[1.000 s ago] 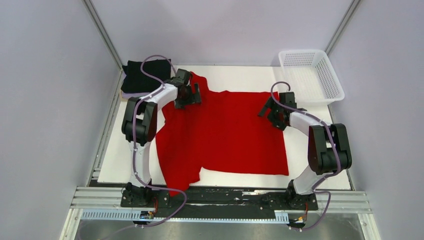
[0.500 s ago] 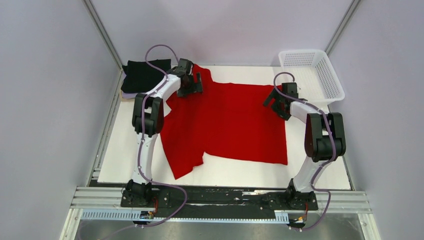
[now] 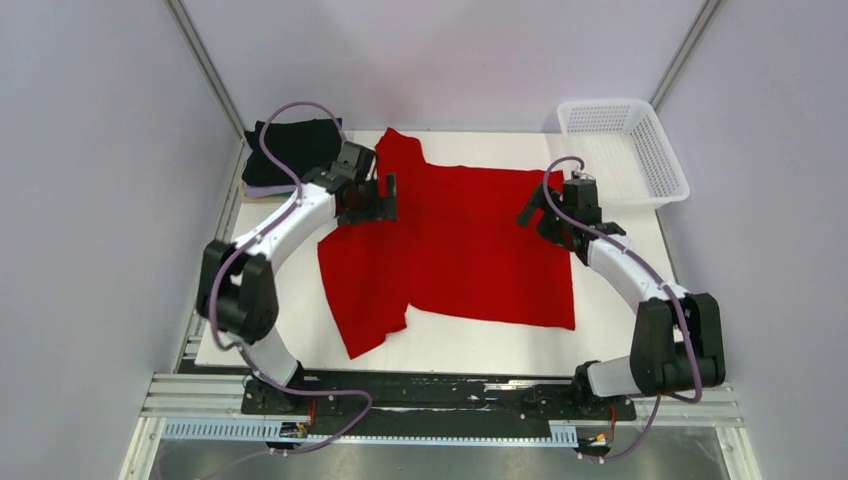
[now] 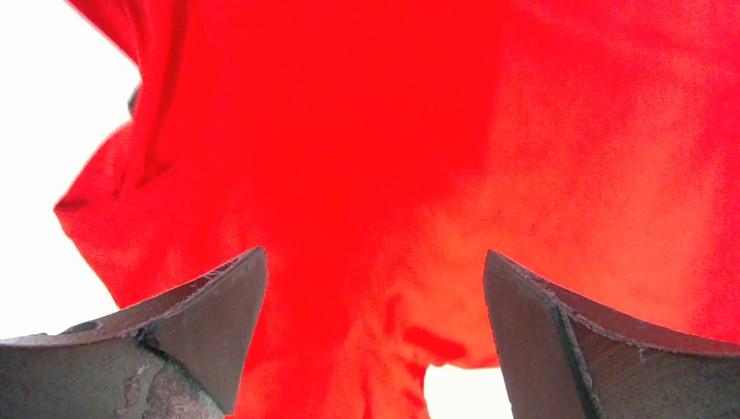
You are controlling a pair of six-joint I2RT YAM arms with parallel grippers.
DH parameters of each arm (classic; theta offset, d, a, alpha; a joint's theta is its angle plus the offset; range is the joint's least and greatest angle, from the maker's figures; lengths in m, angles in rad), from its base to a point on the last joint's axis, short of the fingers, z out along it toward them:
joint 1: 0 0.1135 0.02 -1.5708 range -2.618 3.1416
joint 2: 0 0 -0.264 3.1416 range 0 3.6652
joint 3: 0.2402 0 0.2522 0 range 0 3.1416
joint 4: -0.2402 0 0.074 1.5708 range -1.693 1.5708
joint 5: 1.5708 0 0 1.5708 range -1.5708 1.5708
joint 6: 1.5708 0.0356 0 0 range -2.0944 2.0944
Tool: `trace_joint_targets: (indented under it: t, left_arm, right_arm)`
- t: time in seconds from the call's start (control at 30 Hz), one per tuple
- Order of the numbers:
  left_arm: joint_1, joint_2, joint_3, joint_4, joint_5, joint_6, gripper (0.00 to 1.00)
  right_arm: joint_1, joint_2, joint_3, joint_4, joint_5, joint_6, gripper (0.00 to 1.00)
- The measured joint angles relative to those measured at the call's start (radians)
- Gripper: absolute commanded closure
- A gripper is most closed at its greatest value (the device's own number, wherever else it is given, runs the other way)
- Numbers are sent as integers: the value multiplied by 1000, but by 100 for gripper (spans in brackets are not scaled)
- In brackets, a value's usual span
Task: Fold and stack the t-shirts
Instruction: Grab the side of the flattened tshirt closest away from the robot with both arms
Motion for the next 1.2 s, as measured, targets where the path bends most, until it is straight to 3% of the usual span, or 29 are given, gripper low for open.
trace_joint_targets:
  t: [0.17, 0.33, 0.5, 0.73, 0.97, 1.1, 1.17, 1.2]
  left_arm:
    - [-106, -337, -289, -87, -57, -89, 0]
    - [-182, -507, -512, -239, -90, -198, 0]
    - [-253, -652, -688, -351, -72, -316, 11]
    - [-323, -628, -790, -323, -19, -399, 32]
    - [-335, -509, -829, -198, -10, -400, 35]
    - [-335, -475, -817, -200, -6, -387, 56]
    - [-335, -455, -806, -199, 3, -379, 70]
    - [-335, -446, -800, -197, 9, -373, 82]
  right_arm:
    - [19, -167, -138, -38, 11, 21, 0]
    - [14, -359, -233, -73, 72, 78, 0]
    - [10, -470, -295, -87, 157, 128, 0]
    - [-4, -483, -309, -121, 224, 172, 0]
    - [-9, -510, -318, -149, 237, 196, 0]
    - [-10, -529, -324, -166, 238, 200, 0]
    - [-10, -537, -326, -179, 238, 207, 0]
    - [-10, -539, -326, -184, 238, 211, 0]
